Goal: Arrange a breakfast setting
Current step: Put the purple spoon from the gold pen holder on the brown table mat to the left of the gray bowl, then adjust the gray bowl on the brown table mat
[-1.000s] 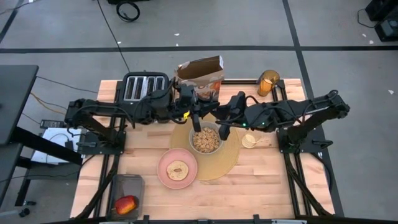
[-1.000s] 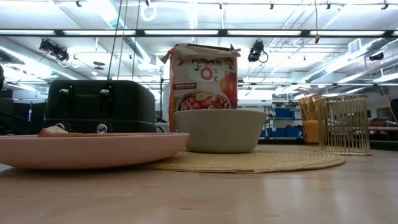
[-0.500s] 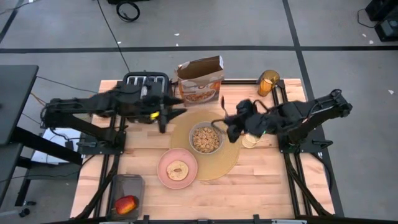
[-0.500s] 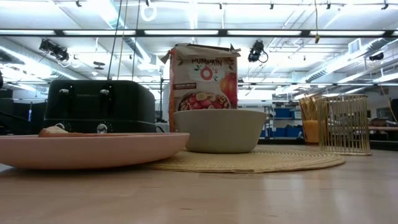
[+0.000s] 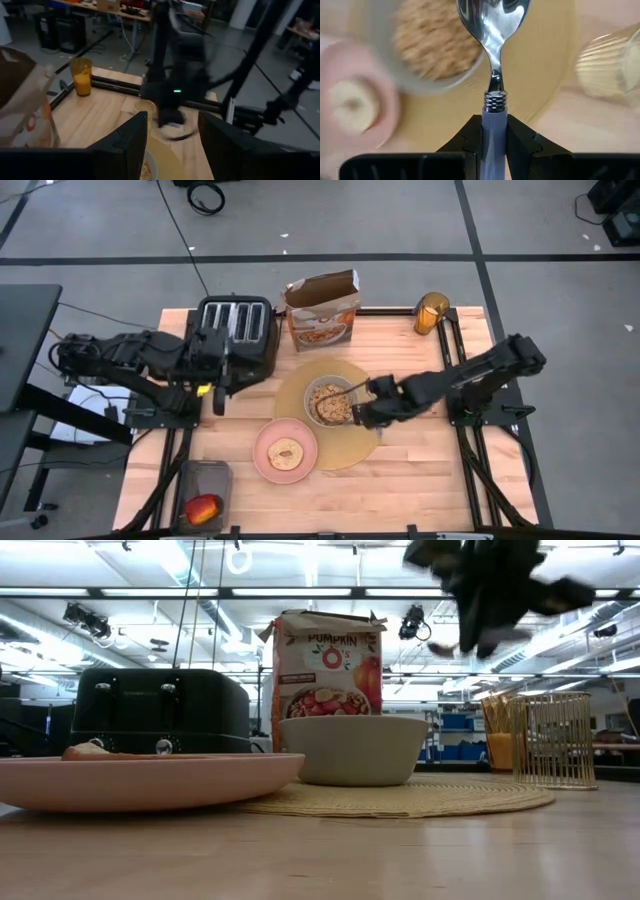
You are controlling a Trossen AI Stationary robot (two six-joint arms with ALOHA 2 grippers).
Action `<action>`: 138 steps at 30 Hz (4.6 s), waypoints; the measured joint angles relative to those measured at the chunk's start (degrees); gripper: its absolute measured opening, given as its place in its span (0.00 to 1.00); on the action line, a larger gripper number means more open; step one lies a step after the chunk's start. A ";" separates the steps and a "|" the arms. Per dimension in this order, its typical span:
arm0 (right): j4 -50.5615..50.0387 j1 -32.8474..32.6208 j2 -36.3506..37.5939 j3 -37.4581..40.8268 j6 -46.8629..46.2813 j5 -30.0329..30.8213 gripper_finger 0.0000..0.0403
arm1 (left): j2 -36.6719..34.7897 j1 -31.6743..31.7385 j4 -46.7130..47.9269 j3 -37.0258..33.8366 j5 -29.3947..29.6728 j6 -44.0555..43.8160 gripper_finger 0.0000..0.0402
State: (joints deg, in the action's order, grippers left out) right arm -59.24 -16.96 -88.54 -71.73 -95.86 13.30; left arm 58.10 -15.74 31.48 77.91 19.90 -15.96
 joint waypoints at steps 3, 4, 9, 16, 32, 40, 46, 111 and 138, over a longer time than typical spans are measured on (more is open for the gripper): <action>-2.85 3.69 -1.32 -0.86 1.40 -1.03 0.15 | 0.08 -1.68 0.80 0.00 0.00 0.52 0.45; -3.82 4.72 -1.59 -1.15 1.78 -1.73 0.15 | 0.27 -2.04 0.82 0.00 0.00 0.43 0.45; -8.15 10.10 -2.94 -1.20 4.67 -4.19 0.15 | 0.38 -4.34 1.49 -0.04 0.07 -0.18 0.45; -10.16 16.84 -6.27 -0.92 10.60 -8.06 0.15 | 0.40 -8.16 1.59 -0.04 0.06 -0.26 0.45; -24.46 18.21 1.34 1.86 12.62 -12.77 0.15 | -1.26 -24.55 3.06 -0.04 12.55 -4.70 0.45; -8.86 13.73 -1.23 1.86 5.96 -9.92 0.15 | -1.15 -25.31 2.67 -0.04 17.09 -3.98 0.45; -1.52 13.73 -11.69 1.88 5.57 -11.04 0.15 | -1.15 -23.34 2.69 -0.04 17.62 -4.17 0.45; 17.64 22.91 -5.16 6.86 56.95 6.80 0.61 | -1.61 -20.14 2.14 0.00 17.56 -8.94 0.45; 24.33 26.83 4.49 6.88 73.02 -9.41 0.61 | -1.90 -7.31 8.31 0.00 16.81 -14.34 0.45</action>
State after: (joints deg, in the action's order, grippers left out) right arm -34.92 9.86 -84.05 -64.84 -22.84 3.89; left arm 56.20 -23.05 39.79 77.91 36.71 -30.31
